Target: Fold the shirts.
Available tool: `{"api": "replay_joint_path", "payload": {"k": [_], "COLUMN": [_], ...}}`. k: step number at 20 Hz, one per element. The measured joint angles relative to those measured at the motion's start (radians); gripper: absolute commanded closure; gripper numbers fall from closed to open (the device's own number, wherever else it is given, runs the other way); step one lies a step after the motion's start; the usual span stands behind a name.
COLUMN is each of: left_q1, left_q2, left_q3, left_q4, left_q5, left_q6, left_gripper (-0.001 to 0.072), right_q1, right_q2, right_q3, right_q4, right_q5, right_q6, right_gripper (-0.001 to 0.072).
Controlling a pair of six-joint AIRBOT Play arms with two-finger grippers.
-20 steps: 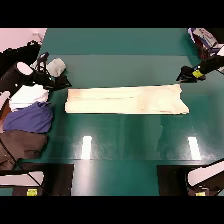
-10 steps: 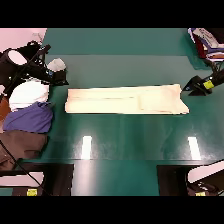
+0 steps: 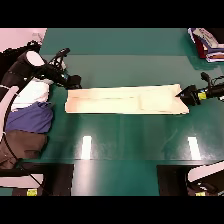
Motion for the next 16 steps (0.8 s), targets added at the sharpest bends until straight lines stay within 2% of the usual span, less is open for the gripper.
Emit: {"api": "replay_joint_path", "payload": {"k": [1,2,3,4,8,12,16], "left_q1": [-0.012,-0.028,-0.047,-0.065,-0.158,-0.245,-0.314], "left_q2": [-0.005,-0.011,-0.017,-0.023,-0.065,-0.164,-0.295], "left_q3": [0.000,0.000,0.000,0.000,0.011,0.087,0.197], "left_q4": [0.001,0.002,-0.003,-0.005,-0.023,-0.042,-0.082], "left_q5": [0.006,0.013,0.017,0.029,0.093,0.145,0.163], "left_q6": [-0.008,-0.016,-0.022,-0.030,-0.059,-0.077,-0.101], "left_gripper": [0.0679,0.0680,0.0679,0.0680,0.0680,0.0680,0.0680], "right_q1": [0.011,0.024,0.035,0.045,0.063,0.083,0.149], "right_q2": [-0.001,-0.002,-0.003,-0.005,0.022,0.123,0.204], "right_q3": [-0.007,-0.013,-0.018,-0.021,-0.025,-0.018,0.089], "right_q4": [0.005,0.005,-0.003,-0.010,0.008,0.064,0.153], "right_q5": [-0.005,-0.013,-0.019,-0.027,-0.016,-0.003,0.033], "right_q6": [-0.010,-0.021,-0.029,-0.037,-0.063,-0.070,-0.025], "right_gripper": [0.0251,0.0425,0.0651,0.0697,0.0698,0.0698,0.0699]}}
